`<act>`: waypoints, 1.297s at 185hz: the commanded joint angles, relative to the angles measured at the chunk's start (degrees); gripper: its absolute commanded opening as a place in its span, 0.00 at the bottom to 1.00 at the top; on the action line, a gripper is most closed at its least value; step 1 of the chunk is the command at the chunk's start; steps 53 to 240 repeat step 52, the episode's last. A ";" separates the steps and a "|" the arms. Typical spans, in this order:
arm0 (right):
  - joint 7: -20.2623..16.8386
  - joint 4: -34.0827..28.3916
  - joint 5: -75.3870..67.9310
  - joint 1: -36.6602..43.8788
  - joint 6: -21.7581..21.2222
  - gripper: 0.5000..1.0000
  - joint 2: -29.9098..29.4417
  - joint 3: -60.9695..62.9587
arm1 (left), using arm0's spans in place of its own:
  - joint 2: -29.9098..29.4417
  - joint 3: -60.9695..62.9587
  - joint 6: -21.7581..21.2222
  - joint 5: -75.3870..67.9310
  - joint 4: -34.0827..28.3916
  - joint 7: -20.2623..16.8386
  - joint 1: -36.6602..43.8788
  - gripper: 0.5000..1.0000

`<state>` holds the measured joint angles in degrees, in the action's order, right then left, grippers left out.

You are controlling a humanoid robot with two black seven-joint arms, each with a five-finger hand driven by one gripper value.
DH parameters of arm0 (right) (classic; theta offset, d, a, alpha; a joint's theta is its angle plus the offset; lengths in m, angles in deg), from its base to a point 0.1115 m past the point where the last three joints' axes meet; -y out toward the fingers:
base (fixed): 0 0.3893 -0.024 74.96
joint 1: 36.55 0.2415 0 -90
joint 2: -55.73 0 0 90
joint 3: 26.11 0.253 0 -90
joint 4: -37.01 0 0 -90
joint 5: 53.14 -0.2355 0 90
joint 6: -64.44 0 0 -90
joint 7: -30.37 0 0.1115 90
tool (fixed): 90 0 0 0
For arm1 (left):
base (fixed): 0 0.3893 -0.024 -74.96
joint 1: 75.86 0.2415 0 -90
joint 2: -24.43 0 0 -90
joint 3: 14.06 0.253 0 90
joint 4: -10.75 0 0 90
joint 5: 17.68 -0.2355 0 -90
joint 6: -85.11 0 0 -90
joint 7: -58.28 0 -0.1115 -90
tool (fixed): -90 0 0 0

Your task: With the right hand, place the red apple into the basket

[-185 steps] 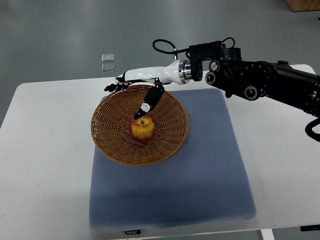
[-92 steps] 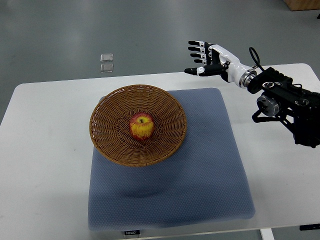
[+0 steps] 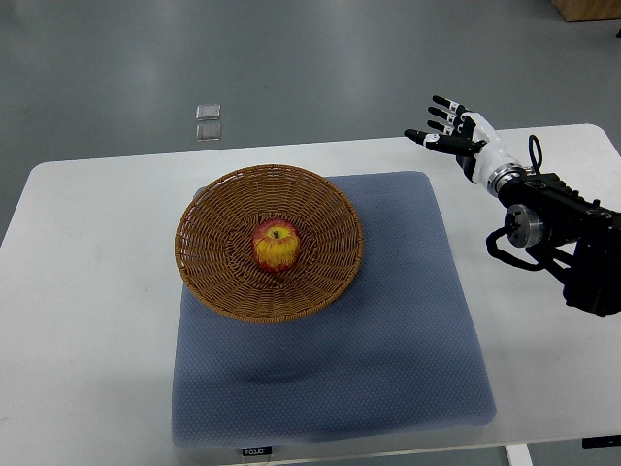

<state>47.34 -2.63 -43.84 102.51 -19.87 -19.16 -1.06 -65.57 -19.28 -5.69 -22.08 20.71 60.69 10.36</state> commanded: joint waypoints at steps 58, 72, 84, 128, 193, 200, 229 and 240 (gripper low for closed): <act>0.60 -0.09 0.11 -0.98 0.03 0.84 -0.60 -0.17 | 0.00 -0.13 0.01 0.00 0.06 -0.04 0.00 1.00; 0.60 -0.09 0.11 -0.98 0.03 0.84 -0.60 -0.17 | 0.00 -0.13 0.01 0.00 0.06 -0.04 0.00 1.00; 0.60 -0.09 0.11 -0.98 0.03 0.84 -0.60 -0.17 | 0.00 -0.13 0.01 0.00 0.06 -0.04 0.00 1.00; 0.60 -0.09 0.11 -0.98 0.03 0.84 -0.60 -0.17 | 0.00 -0.13 0.01 0.00 0.06 -0.04 0.00 1.00; 0.60 -0.09 0.11 -0.98 0.03 0.84 -0.60 -0.17 | 0.00 -0.13 0.01 0.00 0.06 -0.04 0.00 1.00; 0.60 -0.09 0.11 -0.98 0.03 0.84 -0.60 -0.17 | 0.00 -0.13 0.01 0.00 0.06 -0.04 0.00 1.00; 0.60 -0.09 0.11 -0.98 0.03 0.84 -0.60 -0.17 | 0.00 -0.13 0.01 0.00 0.06 -0.04 0.00 1.00; 0.60 -0.09 0.11 -0.98 0.03 0.84 -0.60 -0.17 | 0.00 -0.13 0.01 0.00 0.06 -0.04 0.00 1.00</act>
